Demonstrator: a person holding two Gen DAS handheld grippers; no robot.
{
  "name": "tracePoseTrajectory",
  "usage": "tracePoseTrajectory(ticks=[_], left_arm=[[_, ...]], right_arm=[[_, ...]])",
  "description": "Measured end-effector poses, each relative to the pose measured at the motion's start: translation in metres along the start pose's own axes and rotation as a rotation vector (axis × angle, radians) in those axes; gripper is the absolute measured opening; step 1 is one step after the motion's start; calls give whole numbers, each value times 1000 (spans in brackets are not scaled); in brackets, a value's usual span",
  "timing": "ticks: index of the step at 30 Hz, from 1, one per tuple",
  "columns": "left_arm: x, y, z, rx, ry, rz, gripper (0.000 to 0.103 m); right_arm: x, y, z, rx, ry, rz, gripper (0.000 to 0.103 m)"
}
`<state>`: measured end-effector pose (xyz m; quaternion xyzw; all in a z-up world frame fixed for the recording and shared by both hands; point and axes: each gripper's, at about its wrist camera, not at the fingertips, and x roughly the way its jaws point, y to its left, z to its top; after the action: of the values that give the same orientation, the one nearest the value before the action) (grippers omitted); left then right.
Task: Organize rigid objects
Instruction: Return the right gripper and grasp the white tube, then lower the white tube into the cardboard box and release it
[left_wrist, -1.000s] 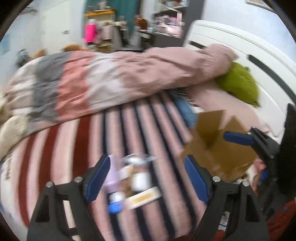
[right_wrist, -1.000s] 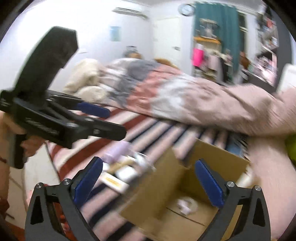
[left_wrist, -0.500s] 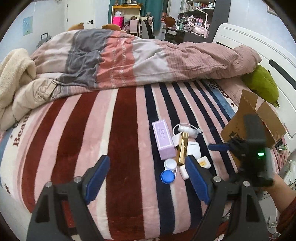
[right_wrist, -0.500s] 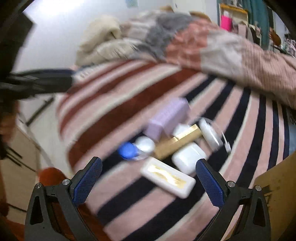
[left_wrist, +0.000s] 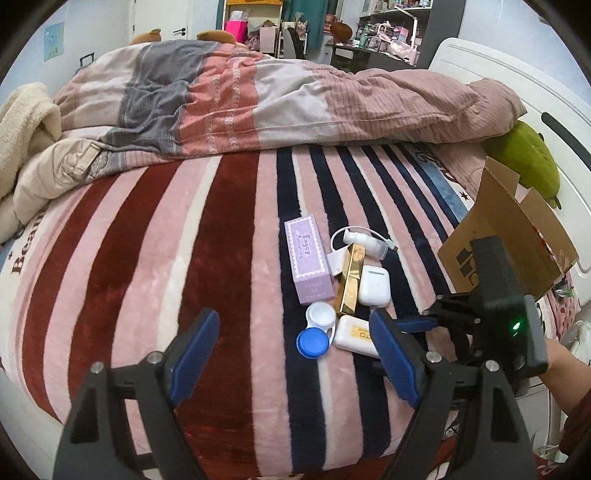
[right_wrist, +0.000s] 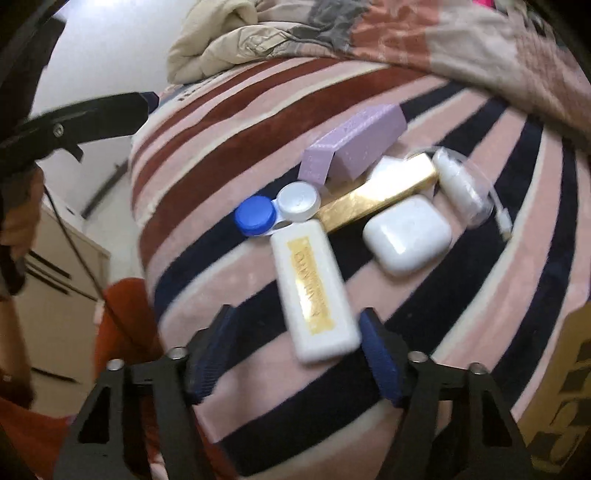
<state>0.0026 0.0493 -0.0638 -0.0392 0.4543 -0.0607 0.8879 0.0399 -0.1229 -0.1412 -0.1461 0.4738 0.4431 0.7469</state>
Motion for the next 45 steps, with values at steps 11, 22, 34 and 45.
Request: tracePoseTrajectory(ticks=[11, 22, 34, 45], left_arm=[[5, -3, -3, -19, 39, -25, 81], [-25, -65, 41, 53, -34, -303, 62], [3, -196, 118, 235, -31, -486, 40], [44, -250, 119, 281, 108, -436, 41]], right_arm=[[14, 17, 12, -137, -27, -99, 31], [-117, 37, 12, -111, -326, -83, 31], [-224, -46, -21, 75, -439, -197, 31], [-225, -104, -46, 166, -276, -227, 31]])
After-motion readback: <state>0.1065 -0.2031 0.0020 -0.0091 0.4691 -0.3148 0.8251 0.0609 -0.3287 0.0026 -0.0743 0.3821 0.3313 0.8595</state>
